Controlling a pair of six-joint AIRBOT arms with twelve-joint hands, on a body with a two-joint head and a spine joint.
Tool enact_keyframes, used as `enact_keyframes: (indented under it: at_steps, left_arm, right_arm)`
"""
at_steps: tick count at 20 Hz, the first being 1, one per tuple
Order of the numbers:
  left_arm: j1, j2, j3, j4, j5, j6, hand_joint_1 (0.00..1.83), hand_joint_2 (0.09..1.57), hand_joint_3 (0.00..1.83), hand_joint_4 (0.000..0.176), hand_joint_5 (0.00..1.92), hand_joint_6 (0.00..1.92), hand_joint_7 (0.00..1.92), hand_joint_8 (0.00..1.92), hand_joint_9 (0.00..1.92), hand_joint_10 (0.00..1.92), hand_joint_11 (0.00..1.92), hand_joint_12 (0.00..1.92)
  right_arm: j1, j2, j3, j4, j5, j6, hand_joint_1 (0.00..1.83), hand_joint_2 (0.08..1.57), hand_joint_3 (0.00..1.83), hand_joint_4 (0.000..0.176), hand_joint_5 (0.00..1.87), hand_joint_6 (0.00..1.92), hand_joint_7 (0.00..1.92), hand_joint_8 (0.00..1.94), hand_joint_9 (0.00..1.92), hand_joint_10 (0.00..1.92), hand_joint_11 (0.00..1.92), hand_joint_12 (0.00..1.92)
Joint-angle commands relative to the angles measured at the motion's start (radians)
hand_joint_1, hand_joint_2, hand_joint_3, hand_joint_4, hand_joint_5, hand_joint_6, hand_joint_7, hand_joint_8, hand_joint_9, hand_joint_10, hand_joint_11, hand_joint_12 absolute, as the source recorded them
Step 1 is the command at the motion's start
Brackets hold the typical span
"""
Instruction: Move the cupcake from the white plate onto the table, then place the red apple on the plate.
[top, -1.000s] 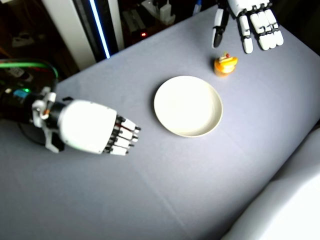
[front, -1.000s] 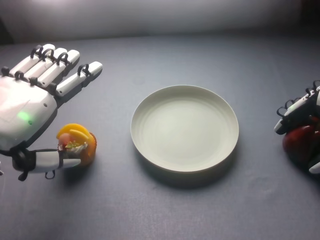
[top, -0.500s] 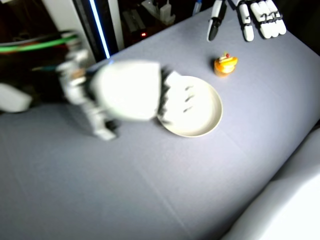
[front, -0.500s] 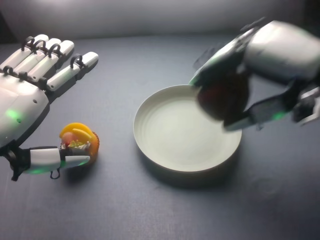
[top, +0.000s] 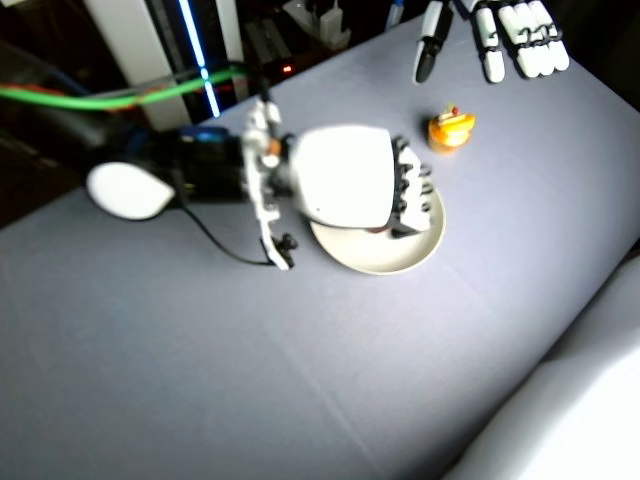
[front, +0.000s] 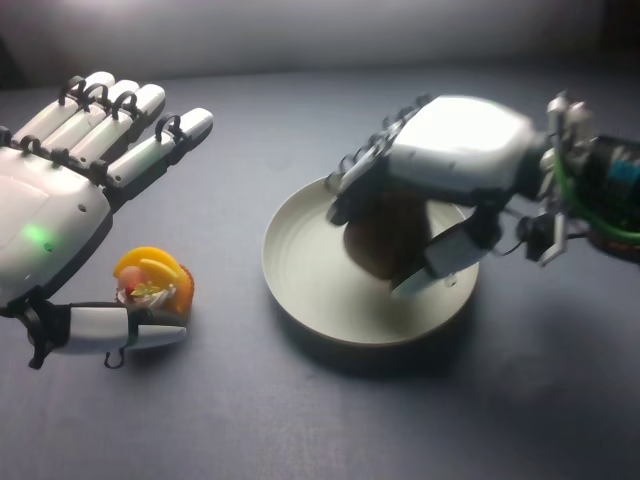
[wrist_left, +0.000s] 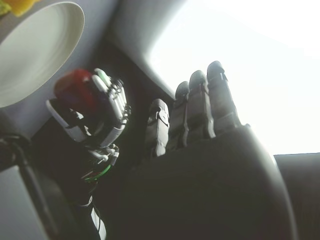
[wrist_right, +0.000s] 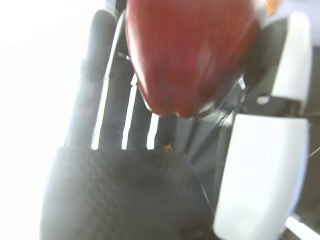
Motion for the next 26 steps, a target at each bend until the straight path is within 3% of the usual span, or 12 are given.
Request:
enact_keyframes:
  at_steps: [1, 3, 5, 6, 11, 12, 13, 15, 17, 23, 24, 26]
  left_arm:
    - [-0.009, 0.001, -0.002, 0.014, -0.123, -0.003, 0.79, 0.77, 0.0, 0.176, 0.0, 0.0, 0.0, 0.0, 0.0, 0.0, 0.0, 0.0]
    - [-0.009, -0.001, -0.002, 0.014, -0.122, -0.006, 0.83, 0.77, 0.0, 0.176, 0.0, 0.0, 0.0, 0.0, 0.0, 0.0, 0.0, 0.0]
    - [-0.009, -0.002, -0.002, 0.014, -0.123, -0.008, 0.83, 0.78, 0.0, 0.176, 0.0, 0.0, 0.0, 0.0, 0.0, 0.0, 0.0, 0.0]
    - [-0.009, -0.003, -0.002, 0.014, -0.124, -0.01, 0.82, 0.77, 0.0, 0.176, 0.0, 0.0, 0.0, 0.0, 0.0, 0.0, 0.0, 0.0]
    - [-0.008, -0.004, -0.002, 0.014, -0.126, -0.018, 0.82, 0.77, 0.0, 0.176, 0.0, 0.0, 0.0, 0.0, 0.0, 0.0, 0.0, 0.0]
    - [-0.008, -0.004, -0.002, 0.014, -0.128, -0.021, 0.77, 0.76, 0.0, 0.176, 0.0, 0.0, 0.0, 0.0, 0.0, 0.0, 0.0, 0.0]
    - [-0.007, -0.004, -0.002, 0.013, -0.129, -0.023, 0.77, 0.77, 0.0, 0.176, 0.0, 0.0, 0.0, 0.0, 0.0, 0.0, 0.0, 0.0]
    - [-0.005, -0.003, -0.002, 0.013, -0.134, -0.032, 0.77, 0.78, 0.01, 0.176, 0.0, 0.0, 0.0, 0.0, 0.0, 0.0, 0.0, 0.0]
    - [0.003, 0.0, -0.003, 0.013, -0.152, -0.051, 0.76, 0.8, 0.01, 0.176, 0.0, 0.0, 0.0, 0.0, 0.0, 0.0, 0.0, 0.0]
    - [0.043, 0.022, -0.024, 0.013, -0.231, -0.083, 0.74, 0.8, 0.0, 0.176, 0.0, 0.0, 0.0, 0.0, 0.0, 0.0, 0.0, 0.0]
    - [0.053, 0.026, -0.025, 0.013, -0.252, -0.101, 0.74, 0.81, 0.01, 0.163, 0.0, 0.0, 0.0, 0.0, 0.0, 0.0, 0.0, 0.0]
    - [0.065, 0.031, -0.024, 0.013, -0.282, -0.14, 0.71, 0.8, 0.0, 0.175, 0.0, 0.0, 0.0, 0.0, 0.0, 0.0, 0.0, 0.0]
  right_arm:
    - [0.008, 0.007, 0.011, 0.037, 0.091, 0.004, 1.06, 0.98, 0.0, 0.0, 0.79, 0.07, 0.88, 0.12, 0.8, 0.26, 0.24, 1.34]
    - [0.008, -0.001, 0.016, 0.025, 0.064, 0.004, 1.03, 0.99, 0.0, 0.0, 0.67, 0.0, 0.69, 0.0, 0.67, 0.07, 0.22, 1.02]
    - [0.006, -0.003, 0.016, 0.021, 0.048, 0.004, 0.99, 1.0, 0.0, 0.0, 0.58, 0.0, 0.52, 0.0, 0.49, 0.01, 0.04, 0.97]
    - [0.0, -0.005, 0.018, 0.018, 0.036, 0.004, 1.01, 0.97, 0.0, 0.035, 0.39, 0.0, 0.24, 0.0, 0.21, 0.0, 0.0, 0.61]
    - [-0.017, -0.004, 0.019, 0.015, 0.022, 0.016, 0.93, 0.98, 0.0, 0.082, 0.21, 0.0, 0.12, 0.0, 0.09, 0.0, 0.0, 0.52]
    - [-0.018, 0.0, 0.017, 0.015, 0.023, 0.023, 0.94, 0.9, 0.0, 0.143, 0.06, 0.0, 0.01, 0.0, 0.05, 0.0, 0.0, 0.71]
    - [-0.018, 0.009, 0.01, 0.016, 0.033, 0.031, 0.91, 0.88, 0.0, 0.165, 0.01, 0.0, 0.0, 0.0, 0.01, 0.0, 0.0, 0.14]
    - [-0.018, 0.043, -0.014, 0.019, 0.063, 0.034, 0.88, 0.85, 0.0, 0.171, 0.0, 0.0, 0.0, 0.0, 0.0, 0.0, 0.0, 0.03]
    - [-0.033, 0.122, -0.058, 0.071, 0.144, 0.032, 0.57, 0.8, 0.0, 0.176, 0.0, 0.0, 0.0, 0.0, 0.0, 0.0, 0.0, 0.0]
    - [-0.195, 0.314, -0.186, 0.353, 0.519, -0.025, 0.71, 0.79, 0.0, 0.176, 0.0, 0.0, 0.0, 0.0, 0.0, 0.0, 0.0, 0.0]
    - [-0.239, 0.345, -0.212, 0.398, 0.591, -0.032, 0.7, 0.8, 0.0, 0.176, 0.0, 0.0, 0.0, 0.0, 0.0, 0.0, 0.0, 0.0]
    - [-0.325, 0.38, -0.251, 0.481, 0.714, -0.032, 0.72, 0.79, 0.0, 0.176, 0.0, 0.0, 0.0, 0.0, 0.0, 0.0, 0.0, 0.0]
